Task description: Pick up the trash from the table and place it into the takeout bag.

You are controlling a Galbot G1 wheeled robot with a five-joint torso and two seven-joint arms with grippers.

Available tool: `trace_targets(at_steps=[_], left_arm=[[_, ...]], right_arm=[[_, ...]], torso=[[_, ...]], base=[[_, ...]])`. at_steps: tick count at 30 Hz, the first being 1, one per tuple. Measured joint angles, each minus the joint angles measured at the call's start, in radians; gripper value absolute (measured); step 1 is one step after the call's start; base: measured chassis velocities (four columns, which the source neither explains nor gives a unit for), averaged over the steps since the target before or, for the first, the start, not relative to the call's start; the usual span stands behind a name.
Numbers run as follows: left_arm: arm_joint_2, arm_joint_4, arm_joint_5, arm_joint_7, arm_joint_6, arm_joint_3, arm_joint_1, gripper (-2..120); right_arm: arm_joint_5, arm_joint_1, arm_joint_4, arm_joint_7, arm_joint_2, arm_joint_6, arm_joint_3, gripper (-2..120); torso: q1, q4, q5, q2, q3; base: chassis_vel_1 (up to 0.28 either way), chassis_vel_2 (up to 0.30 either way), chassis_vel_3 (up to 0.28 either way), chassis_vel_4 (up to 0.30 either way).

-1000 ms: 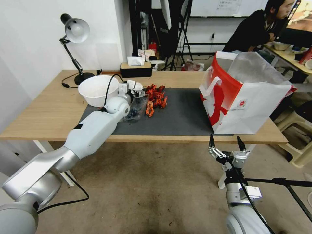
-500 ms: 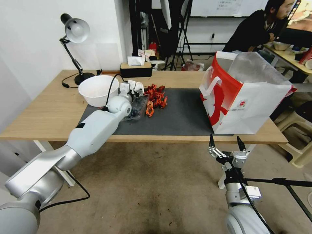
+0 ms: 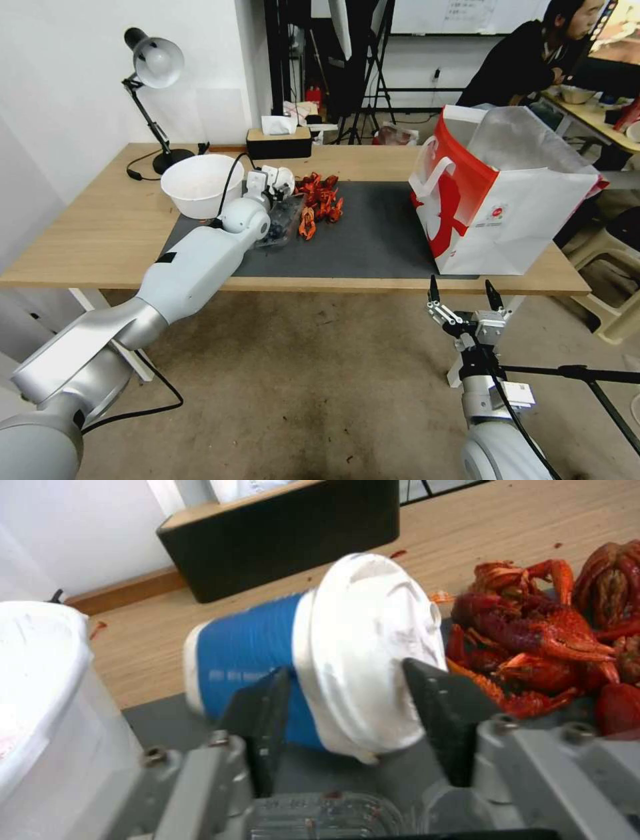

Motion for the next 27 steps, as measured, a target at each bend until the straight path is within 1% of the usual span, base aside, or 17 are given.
trace_targets(at_steps=[2,3,5,7,8,9,12,27], left_arm=[[0.0,0.001,0.002,0.002,0.0,0.0,0.0,35],[0.0,0.001,0.002,0.002,0.0,0.0,0.0,35],[0.001,0.003,0.004,0.004,0.0,0.001,0.0,25],[0.002,0.006,0.007,0.008,-0.004,0.002,0.002,18],[0.002,0.006,0.007,0.008,-0.004,0.002,0.002,18],[0.002,0.008,0.01,0.011,-0.006,0.002,0.003,15],[0.003,0.013,0.016,0.019,-0.012,0.002,0.004,13],[0.009,0.028,0.035,0.057,-0.065,0.005,0.008,13]], right_arm=[[0.0,-0.001,0.0,0.0,0.0,0.0,0.0,100],[0.0,-0.001,0.0,0.0,0.0,0.0,0.0,100],[-0.001,-0.002,0.0,-0.001,0.001,0.001,-0.001,100],[-0.002,-0.003,0.001,-0.001,0.002,0.001,-0.001,100],[-0.002,-0.003,0.001,-0.001,0.002,0.001,-0.001,100],[-0.003,-0.004,0.001,-0.001,0.002,0.002,-0.002,100],[-0.004,-0.004,0.001,-0.001,0.003,0.002,-0.002,100],[-0.006,-0.003,0.001,-0.001,0.002,0.002,-0.005,100]], torso=[[0.0,0.0,-0.0001,0.0,0.0],[0.0,0.0,-0.0001,0.0,0.0],[0.0,0.0,-0.0001,0.0,0.0],[0.0,-0.0001,0.0,0.0,0.0],[0.0,-0.0001,0.0,0.0,0.0],[0.0,0.0,-0.0001,0.0,0.0],[0.0,-0.0001,0.0,0.0,0.0],[0.0,0.0,-0.0001,0.0,0.0]], base=[[0.0,0.0,0.0,0.0],[0.0,0.0,0.0,0.0],[0.0,0.0,0.0,0.0],[0.0,0.0,0.0,0.0],[0.0,0.0,0.0,0.0],[0.0,0.0,0.0,0.0],[0.0,0.0,0.0,0.0],[0.0,0.0,0.0,0.0]])
